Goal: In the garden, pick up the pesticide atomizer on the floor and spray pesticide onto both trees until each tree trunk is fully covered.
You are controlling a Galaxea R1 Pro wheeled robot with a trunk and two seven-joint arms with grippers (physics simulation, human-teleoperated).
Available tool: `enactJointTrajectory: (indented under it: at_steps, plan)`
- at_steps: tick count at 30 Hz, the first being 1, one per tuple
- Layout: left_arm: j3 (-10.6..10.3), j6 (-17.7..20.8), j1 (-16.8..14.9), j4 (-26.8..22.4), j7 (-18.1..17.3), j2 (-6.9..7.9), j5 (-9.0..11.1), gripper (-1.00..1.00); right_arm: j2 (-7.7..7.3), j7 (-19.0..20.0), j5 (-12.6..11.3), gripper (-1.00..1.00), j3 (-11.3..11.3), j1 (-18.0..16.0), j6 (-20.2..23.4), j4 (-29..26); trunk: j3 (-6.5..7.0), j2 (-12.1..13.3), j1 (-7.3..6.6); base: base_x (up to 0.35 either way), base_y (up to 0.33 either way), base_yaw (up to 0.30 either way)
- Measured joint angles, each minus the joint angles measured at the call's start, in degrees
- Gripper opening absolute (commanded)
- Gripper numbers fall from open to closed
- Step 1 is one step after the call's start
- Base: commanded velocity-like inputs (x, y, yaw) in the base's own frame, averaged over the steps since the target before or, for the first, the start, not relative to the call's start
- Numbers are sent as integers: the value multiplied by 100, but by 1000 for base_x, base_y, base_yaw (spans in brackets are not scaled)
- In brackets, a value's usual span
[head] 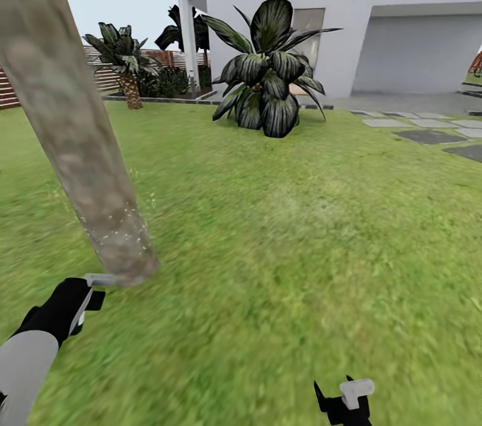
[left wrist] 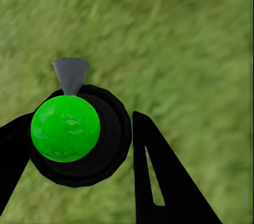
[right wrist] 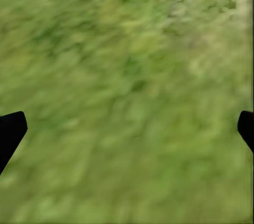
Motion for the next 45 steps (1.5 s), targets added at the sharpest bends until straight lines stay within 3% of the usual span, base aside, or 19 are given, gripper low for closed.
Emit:
enactJointTrajectory:
  at_steps: [11,26,40,43,45]
  plan:
    - [0,0,1,0,0,-1,50,-100,0,-1,9,100,2,0,0,1,0,0,1,13,-267,14]
    - [0,1,2,-25,0,-1,51,-100,0,-1,10,100,3,-2,0,2,0,0,0,55,-261,232]
    - [3,4,12,24,6,5,44,-100,0,1,6,100,1,-2,1,2,0,0,1,260,-22,18]
    - [139,-52,240,162,8,39,34,-100,1,0,10,100,3,-5,1,3,-1,0,2,9,0,227]
    - [370,-376,447,185,23,51,19,-100,1,0,9,100,2,-4,1,2,-1,0,2,1,0,57]
